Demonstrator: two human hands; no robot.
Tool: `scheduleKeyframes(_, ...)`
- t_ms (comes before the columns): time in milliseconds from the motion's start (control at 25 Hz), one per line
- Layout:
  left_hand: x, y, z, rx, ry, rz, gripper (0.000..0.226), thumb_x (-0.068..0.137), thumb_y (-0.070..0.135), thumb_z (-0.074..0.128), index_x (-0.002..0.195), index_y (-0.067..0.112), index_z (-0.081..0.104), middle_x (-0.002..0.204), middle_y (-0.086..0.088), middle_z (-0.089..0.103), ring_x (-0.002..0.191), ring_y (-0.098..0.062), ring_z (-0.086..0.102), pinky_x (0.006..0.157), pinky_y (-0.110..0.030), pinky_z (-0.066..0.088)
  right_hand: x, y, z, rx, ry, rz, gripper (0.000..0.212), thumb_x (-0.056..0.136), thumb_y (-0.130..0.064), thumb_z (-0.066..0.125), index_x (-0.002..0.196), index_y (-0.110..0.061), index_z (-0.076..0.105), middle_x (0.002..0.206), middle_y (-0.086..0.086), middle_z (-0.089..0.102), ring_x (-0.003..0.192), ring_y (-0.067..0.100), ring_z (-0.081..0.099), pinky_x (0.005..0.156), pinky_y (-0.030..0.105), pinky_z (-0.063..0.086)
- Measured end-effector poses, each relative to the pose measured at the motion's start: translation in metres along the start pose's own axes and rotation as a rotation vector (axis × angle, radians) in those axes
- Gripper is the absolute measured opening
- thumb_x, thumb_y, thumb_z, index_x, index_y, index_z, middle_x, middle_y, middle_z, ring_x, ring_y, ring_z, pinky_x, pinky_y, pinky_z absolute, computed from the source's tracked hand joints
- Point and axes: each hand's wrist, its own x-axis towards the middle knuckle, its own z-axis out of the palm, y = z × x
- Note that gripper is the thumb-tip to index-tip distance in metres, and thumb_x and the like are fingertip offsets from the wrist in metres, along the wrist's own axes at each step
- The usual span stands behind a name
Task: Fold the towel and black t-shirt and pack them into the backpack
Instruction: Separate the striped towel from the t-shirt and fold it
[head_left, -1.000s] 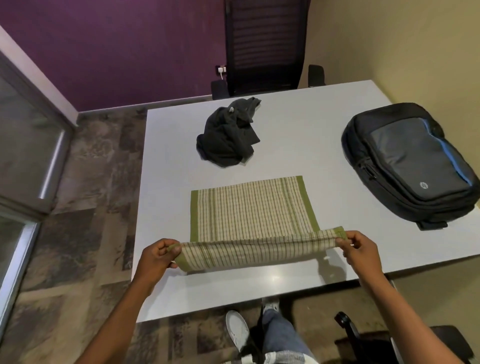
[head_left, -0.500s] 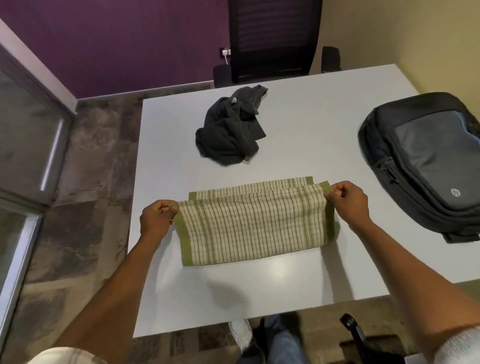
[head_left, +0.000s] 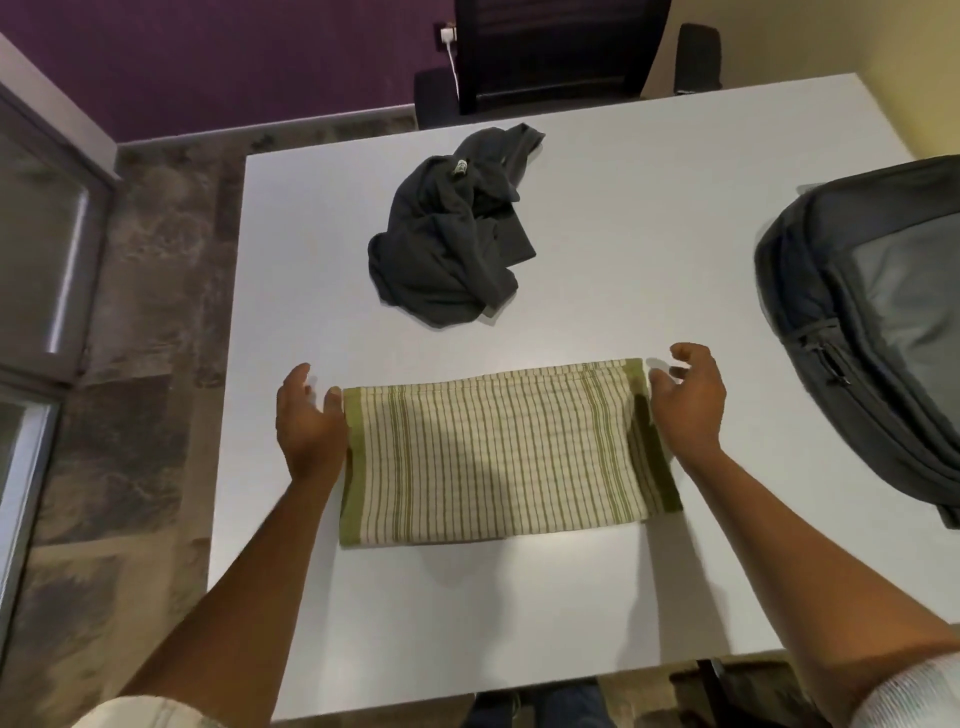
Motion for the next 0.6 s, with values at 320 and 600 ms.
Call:
scheduleKeyframes(320, -0.087, -0.043, 0.064, 0.568, -0.411, 0.493, 0.075, 0.097, 0.060, 0.038, 0.160, 0.030, 0.010, 0.169, 0.005, -0.003, 0.155, -0.019, -0.007, 0.123, -0.055, -0.002, -0.084, 0.022, 0.076, -0.466, -0.320, -0.409, 0.063, 0.102, -0.041, 0.040, 0.158, -0.016, 0.024, 0.167, 0.006, 0.016, 0.154, 0.024, 0.013, 0.125, 0.050, 0.012)
scheduleKeyframes(600, -0.083, -0.086, 0.031, 0.715, -0.356, 0.532, 0.088, 0.095, 0.070, 0.028, 0.161, 0.017, 0.005, 0.168, -0.006, -0.007, 0.155, -0.028, -0.005, 0.122, -0.062, 0.006, -0.059, 0.069, 0.059, -0.655, -0.343, -0.512, 0.066, 0.103, -0.056, 0.017, 0.161, -0.024, 0.013, 0.169, -0.001, 0.006, 0.156, 0.020, 0.000, 0.124, 0.052, 0.012)
